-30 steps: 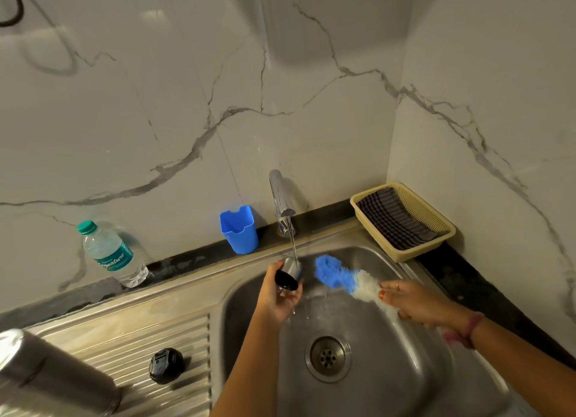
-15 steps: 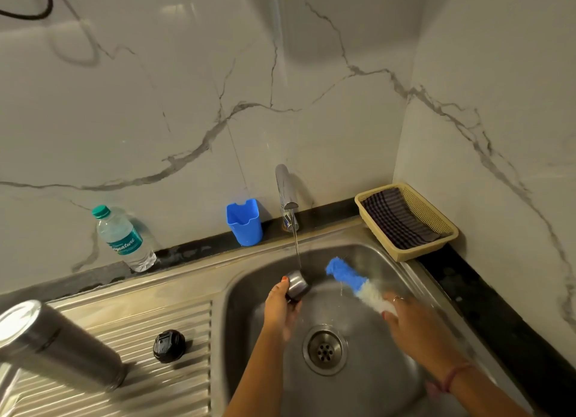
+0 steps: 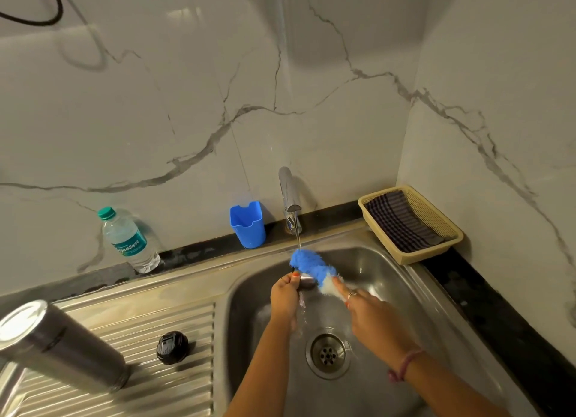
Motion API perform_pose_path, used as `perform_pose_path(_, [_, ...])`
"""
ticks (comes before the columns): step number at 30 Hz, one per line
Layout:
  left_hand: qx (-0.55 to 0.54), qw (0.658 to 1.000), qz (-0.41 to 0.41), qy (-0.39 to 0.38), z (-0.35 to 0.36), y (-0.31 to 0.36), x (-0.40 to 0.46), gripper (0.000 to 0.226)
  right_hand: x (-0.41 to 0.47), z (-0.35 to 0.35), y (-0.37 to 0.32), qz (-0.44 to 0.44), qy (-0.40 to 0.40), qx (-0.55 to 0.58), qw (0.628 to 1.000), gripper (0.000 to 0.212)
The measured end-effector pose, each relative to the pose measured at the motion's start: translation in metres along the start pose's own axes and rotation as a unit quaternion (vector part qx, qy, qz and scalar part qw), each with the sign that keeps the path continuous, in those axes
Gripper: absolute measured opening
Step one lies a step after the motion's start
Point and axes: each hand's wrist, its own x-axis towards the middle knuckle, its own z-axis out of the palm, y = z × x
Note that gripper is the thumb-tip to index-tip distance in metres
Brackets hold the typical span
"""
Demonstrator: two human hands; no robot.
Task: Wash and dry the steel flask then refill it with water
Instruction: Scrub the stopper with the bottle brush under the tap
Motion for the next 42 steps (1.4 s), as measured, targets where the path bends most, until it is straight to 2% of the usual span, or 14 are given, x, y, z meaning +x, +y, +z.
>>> perform_pose_path(2, [-0.019,1.000,-0.006,0.018,0.001,0.006,0.003,0.023,-0.008,0.004,-0.013,-0.016,-0.008,-0.054,0.998,0.084])
perform_pose_path(4, [-0.015,1.000,-0.009,0.024,0.000,0.008,0.006,0.022,-0.011,0.009,-0.015,-0.007,-0.011,-0.057,0.998,0.086])
perform_pose_path(7, [-0.006,1.000,0.001,0.021,0.004,0.004,0.002,0.022,0.003,0.007,-0.009,0.027,0.009,-0.041,0.999,0.083])
perform_pose_path(11, [-0.033,0.999,0.005,0.023,0.010,0.008,-0.005,0.023,0.010,0.003,-0.012,0.025,0.023,-0.034,0.999,0.078])
perform_pose_path(13, [-0.054,0.998,-0.002,0.045,0.009,0.013,-0.003,0.024,0.003,0.007,-0.015,0.001,0.026,-0.073,0.997,0.085])
perform_pose_path(16, [-0.046,0.996,-0.020,0.071,0.005,0.015,0.003,0.020,-0.009,0.014,-0.016,-0.018,0.088,-0.119,0.989,0.099])
perform_pose_path(20, [-0.001,0.999,-0.006,0.041,0.012,0.010,0.001,0.020,0.003,-0.008,-0.011,0.020,0.031,-0.045,0.998,0.079])
perform_pose_path(21, [0.003,0.999,0.000,0.034,0.014,0.010,0.000,0.020,0.008,-0.010,-0.012,0.036,0.038,-0.038,0.998,0.076])
perform_pose_path(23, [-0.004,1.000,0.006,0.026,0.018,0.013,-0.003,0.022,0.013,-0.012,-0.017,0.039,0.050,-0.036,0.997,0.074])
perform_pose_path(28, [-0.028,0.999,-0.014,0.040,0.015,0.019,0.001,0.021,-0.006,-0.013,-0.029,-0.010,0.017,-0.083,0.996,0.077])
perform_pose_path(34, [0.000,1.000,0.014,0.007,0.019,0.014,-0.009,0.024,0.023,-0.019,-0.017,0.066,0.037,-0.028,0.997,0.068])
perform_pose_path(39, [-0.078,0.997,-0.022,0.015,0.004,0.026,-0.003,0.023,0.002,-0.012,-0.034,0.014,0.026,-0.057,0.998,0.073])
perform_pose_path(42, [-0.126,0.991,-0.050,0.001,0.001,0.031,-0.003,0.020,-0.001,-0.011,-0.030,0.039,0.027,-0.035,0.998,0.076])
